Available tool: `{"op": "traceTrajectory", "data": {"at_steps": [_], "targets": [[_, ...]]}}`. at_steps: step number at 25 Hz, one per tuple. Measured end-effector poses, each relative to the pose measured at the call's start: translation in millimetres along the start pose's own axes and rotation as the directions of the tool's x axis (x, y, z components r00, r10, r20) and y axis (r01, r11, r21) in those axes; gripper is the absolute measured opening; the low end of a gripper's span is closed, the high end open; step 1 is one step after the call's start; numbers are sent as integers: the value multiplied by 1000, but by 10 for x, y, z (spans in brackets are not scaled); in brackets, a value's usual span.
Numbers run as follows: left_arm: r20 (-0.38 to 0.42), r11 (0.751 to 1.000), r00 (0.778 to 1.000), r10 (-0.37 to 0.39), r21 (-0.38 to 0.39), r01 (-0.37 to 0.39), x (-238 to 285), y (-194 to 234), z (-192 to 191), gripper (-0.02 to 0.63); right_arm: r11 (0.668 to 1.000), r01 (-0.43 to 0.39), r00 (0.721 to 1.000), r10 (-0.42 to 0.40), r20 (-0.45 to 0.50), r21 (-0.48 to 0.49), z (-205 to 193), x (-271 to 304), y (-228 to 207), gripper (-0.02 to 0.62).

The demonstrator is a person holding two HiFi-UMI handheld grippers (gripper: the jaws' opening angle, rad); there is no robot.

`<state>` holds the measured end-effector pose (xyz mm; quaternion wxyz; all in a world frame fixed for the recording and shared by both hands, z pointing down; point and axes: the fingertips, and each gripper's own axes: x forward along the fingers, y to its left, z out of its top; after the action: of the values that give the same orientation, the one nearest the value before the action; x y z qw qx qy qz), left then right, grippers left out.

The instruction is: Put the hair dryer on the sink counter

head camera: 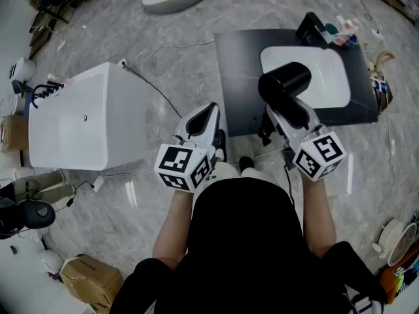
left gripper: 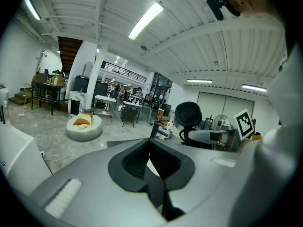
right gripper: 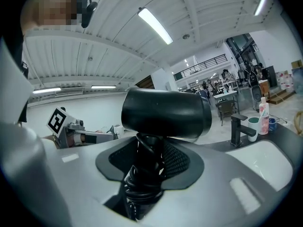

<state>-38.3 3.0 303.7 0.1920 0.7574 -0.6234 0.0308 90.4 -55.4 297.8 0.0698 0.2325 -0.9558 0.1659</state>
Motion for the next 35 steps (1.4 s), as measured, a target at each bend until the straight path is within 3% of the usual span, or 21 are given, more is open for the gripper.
{"op": "traceTrajectory", "data": {"at_steps": [11, 25, 35], "targets": [[-41, 990, 989, -139, 3, 140, 677, 611, 317, 0, 992, 127, 991, -126, -37, 24, 96, 658, -260, 169], [-139, 952, 943, -303, -3, 306, 1257, 1122, 318, 0, 958, 282, 953, -272, -132, 61, -152, 1240, -549, 167], [-165, 938, 924, -344, -20, 346, 1333, 1359, 237, 0, 944, 322, 929, -300, -218, 73, -485, 1494, -653, 167]]}}
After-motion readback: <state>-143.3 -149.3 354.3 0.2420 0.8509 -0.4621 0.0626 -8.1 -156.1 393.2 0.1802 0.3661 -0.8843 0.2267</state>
